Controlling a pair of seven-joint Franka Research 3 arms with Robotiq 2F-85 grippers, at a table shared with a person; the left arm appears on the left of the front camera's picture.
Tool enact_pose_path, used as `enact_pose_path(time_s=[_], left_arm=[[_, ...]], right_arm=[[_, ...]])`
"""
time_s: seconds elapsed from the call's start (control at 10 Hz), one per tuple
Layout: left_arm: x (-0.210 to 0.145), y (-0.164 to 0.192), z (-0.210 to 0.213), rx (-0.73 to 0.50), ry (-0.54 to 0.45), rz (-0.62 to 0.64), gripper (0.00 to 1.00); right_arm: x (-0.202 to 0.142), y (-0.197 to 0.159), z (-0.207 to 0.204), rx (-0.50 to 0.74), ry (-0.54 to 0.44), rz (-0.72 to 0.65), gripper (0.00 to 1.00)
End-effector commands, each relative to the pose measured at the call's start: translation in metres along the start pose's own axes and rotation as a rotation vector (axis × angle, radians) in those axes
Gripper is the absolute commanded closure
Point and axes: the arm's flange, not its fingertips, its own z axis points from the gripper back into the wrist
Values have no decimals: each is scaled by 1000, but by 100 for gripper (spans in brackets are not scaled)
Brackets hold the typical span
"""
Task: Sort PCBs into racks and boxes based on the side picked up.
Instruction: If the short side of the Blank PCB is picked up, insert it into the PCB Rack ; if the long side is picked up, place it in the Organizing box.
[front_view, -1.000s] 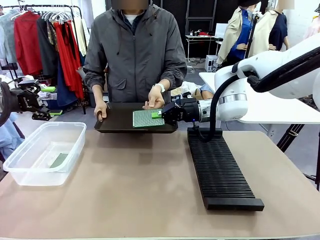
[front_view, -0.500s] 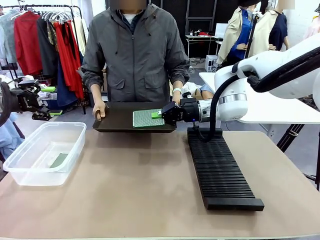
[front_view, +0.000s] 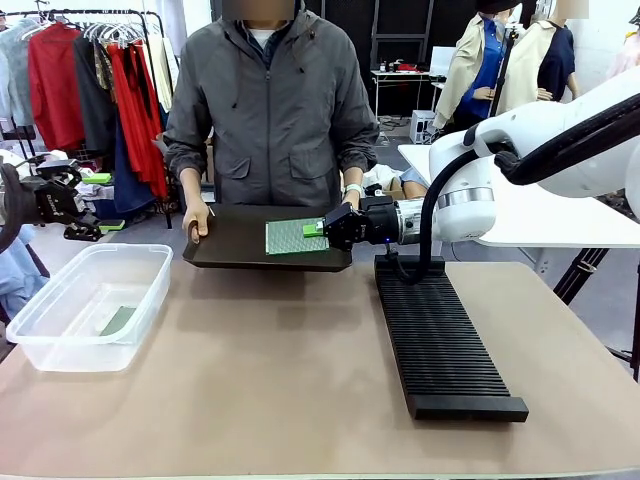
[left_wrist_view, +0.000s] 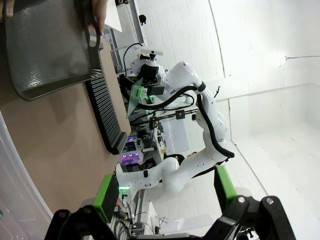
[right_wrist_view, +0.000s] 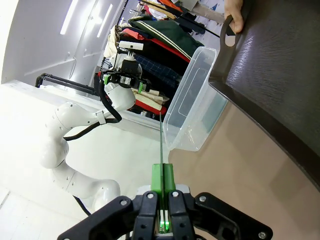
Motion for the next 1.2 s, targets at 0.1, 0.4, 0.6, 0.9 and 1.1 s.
enact_pose_path(time_s=[0.1,0.4,0.6,0.9,1.1], left_arm=[[-3,-3,0,12,2,2,0],[-3,-3,0,12,2,2,0],[-3,-3,0,12,2,2,0],[-3,-3,0,12,2,2,0],[-3,-3,0,12,2,2,0]], right_arm=[[0,1,-2,8,-2,2,100],[0,1,-2,8,-2,2,100],[-1,8,9,13,-2,59,100],[-5,28,59,62,-38,131,100],[-11,34,100,45,-68,169,100]])
